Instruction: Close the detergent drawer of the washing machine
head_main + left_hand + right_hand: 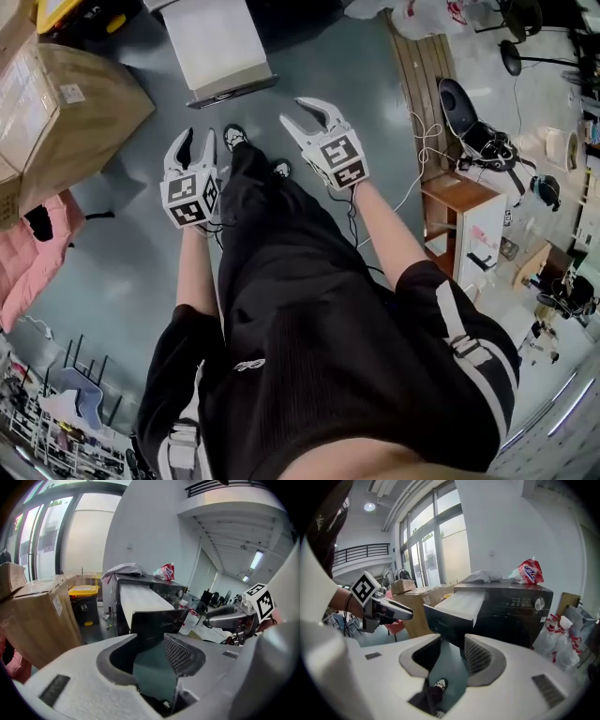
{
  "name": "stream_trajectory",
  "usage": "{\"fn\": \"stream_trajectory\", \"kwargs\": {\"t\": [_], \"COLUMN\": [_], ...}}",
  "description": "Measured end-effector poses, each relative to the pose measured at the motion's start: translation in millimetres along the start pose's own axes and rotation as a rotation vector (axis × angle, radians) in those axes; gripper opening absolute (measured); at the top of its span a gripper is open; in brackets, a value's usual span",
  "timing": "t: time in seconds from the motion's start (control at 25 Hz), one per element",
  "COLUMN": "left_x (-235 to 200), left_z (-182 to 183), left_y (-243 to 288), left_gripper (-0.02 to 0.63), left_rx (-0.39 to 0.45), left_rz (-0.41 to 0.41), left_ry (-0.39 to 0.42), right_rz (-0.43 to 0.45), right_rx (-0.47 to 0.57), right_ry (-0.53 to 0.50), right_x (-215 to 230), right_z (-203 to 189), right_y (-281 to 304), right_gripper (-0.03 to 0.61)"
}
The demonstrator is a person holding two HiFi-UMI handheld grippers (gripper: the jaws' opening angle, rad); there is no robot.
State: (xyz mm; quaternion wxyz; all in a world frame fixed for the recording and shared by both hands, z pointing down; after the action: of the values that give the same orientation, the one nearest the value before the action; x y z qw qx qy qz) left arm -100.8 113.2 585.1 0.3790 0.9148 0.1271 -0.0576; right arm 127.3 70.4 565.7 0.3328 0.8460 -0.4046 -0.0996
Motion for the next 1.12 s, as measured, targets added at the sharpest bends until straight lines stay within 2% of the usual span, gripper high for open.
{"fn": "stream_trajectory", "kwargs": {"t": [0.2, 0.76, 1.12], "left_x": [-3, -23, -31], "left_z": [-4, -9, 5], "left_y": [16, 48, 59], "left_gripper": [0.19, 0.207, 0.247], "left_rx": [-0.033, -0.086, -0.057], "left_rz": [-0.022, -0.023, -0.039], "left_ry": [0.028, -0.014, -0.015], "right_rz": [0.002, -0.033, -0.057], "right_rx": [-0.029, -0.069, -0.069], "right_ry": [-0.016, 0.021, 0.029], "right_x": [4, 17, 22], "right_z": [-3, -3, 6], "right_y": [9, 50, 69], "right_gripper": [0.167, 0.187, 0.207]}}
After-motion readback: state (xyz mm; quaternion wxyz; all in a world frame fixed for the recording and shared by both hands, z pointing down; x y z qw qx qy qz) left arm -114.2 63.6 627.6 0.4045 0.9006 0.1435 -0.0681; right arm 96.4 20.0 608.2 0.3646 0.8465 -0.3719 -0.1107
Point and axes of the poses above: the fingertips, and each gripper's own axes: y forward along the fingers, x to its right, z out of its top, the point moved 5 cm from there along -y, backward along the fingers, and after that the axes turned 6 degrees about -x, right-handed, at the moved point
